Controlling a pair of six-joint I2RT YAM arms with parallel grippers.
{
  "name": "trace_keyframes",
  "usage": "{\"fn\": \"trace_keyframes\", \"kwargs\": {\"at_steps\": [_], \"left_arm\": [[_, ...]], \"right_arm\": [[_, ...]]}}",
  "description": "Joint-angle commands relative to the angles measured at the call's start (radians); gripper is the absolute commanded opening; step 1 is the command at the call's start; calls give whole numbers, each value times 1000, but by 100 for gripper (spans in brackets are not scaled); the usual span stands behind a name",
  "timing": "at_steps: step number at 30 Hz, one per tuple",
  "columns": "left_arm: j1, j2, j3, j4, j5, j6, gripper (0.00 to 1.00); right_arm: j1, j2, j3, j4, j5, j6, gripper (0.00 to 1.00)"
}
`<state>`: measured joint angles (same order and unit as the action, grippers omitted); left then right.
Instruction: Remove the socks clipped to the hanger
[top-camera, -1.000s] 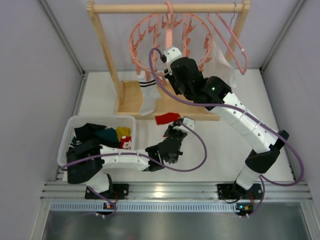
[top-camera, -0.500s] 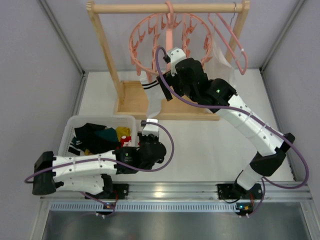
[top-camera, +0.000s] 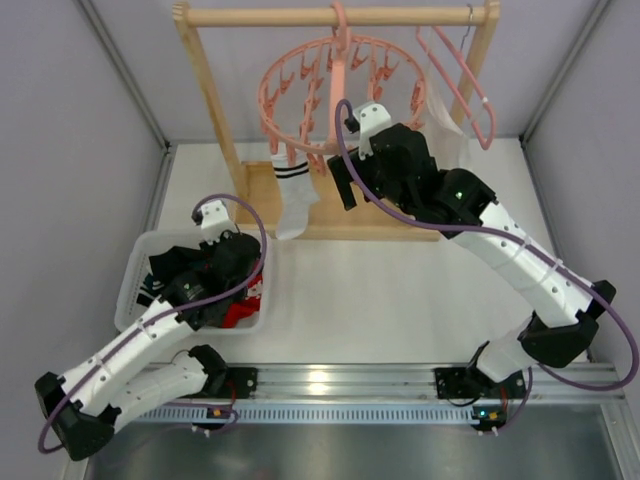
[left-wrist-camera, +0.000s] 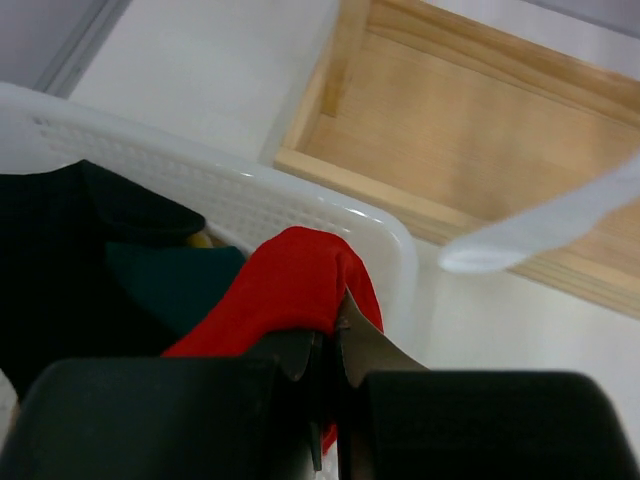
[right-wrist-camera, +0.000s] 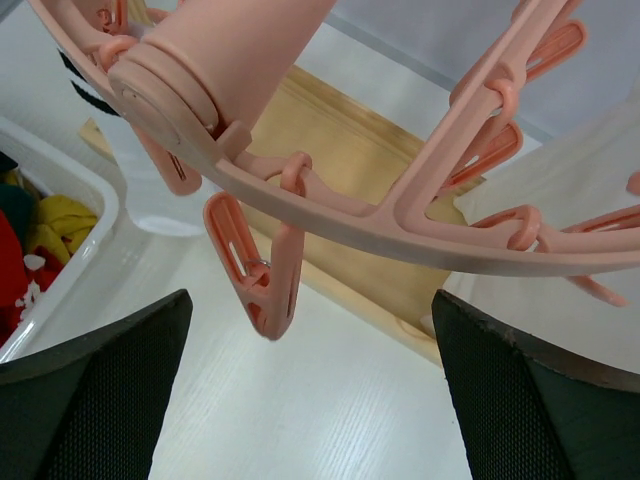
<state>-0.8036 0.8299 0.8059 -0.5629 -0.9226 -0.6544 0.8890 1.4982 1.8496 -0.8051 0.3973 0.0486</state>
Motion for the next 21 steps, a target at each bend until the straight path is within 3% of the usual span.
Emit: {"fn": "trace_keyframes", "kwargs": {"at_steps": [1, 5, 6, 8, 9, 11, 16, 19, 21], "left_arm": [[142, 29, 41, -32, 112, 39, 0], [297, 63, 38, -26, 174, 41, 0], [306, 87, 38, -25, 189, 41, 7], [323, 113, 48, -25, 205, 41, 33], [323, 132, 49, -25, 208, 38, 68], [323, 135, 44, -28, 205, 26, 98], [323, 45, 39, -28, 223, 19, 98], [322, -21, 46, 29, 335, 16, 98], [322, -41, 30, 119, 506, 67, 98]], "right_arm": [[-10, -41, -10, 46, 5, 34, 99], [-9, -52, -20, 32, -5, 42, 99], [-7, -53, -23, 33, -6, 42, 99], [-9, -62, -39, 41, -9, 45, 99], [-9, -72, -44, 49, -9, 45, 99], [-7, -84, -56, 49, -12, 50, 99], [-7, -111, -87, 50, 3, 50, 99], [-7, -160, -151, 81, -6, 60, 99], [-7, -222, -197, 113, -30, 72, 99]]}}
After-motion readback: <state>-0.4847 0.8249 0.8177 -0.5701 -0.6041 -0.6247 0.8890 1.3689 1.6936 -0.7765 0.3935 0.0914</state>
